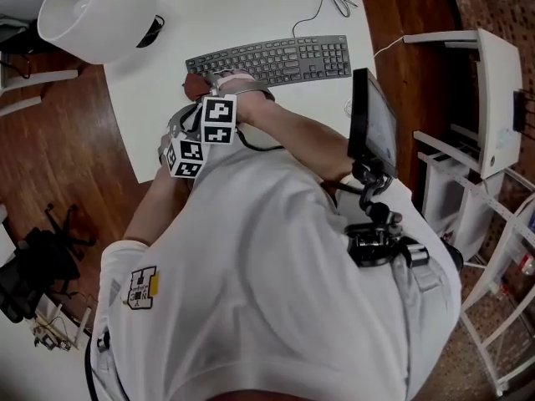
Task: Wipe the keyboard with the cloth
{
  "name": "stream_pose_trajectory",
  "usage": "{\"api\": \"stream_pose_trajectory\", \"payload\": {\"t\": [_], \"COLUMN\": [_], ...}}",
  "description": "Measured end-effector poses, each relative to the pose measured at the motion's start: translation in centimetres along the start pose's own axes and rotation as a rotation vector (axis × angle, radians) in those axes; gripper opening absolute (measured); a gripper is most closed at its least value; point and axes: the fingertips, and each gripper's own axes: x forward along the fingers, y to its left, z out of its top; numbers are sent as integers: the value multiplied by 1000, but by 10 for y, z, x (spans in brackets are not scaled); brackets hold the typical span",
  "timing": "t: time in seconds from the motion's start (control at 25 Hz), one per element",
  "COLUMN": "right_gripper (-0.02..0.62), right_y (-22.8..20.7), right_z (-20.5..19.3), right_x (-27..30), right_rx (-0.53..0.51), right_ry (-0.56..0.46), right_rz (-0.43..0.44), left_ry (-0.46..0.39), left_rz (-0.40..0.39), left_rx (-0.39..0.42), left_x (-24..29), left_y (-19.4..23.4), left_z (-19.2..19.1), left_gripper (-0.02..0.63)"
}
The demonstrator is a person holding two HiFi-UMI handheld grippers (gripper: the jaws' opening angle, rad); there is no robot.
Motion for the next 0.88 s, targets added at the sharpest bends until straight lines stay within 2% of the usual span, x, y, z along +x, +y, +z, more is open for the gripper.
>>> {"api": "stream_pose_trajectory", "payload": {"t": [0.12, 0.28, 0.44, 0.76, 0.88], "right_gripper": [87, 87, 87, 87, 87], "right_y": [5, -9, -33, -70, -73], "right_z": [5, -37, -118, -310, -364], "right_x": [8, 1, -20, -81, -101], "right_rx": [-1, 90, 232, 536, 621], "right_ry": [8, 54, 131, 353, 429], "right_rz": [11, -11, -73, -239, -283], "left_ry": [-2, 6, 16, 45, 51], "left_rz": [-12, -19, -5, 32, 39], "left_rx": [8, 24, 24, 16, 17], "left_x": [0, 5, 6, 6, 7], "left_y": [3, 6, 6, 7, 6], "left_z": [0, -1, -1, 1, 1], "left_gripper": [37, 37, 37, 37, 37]}}
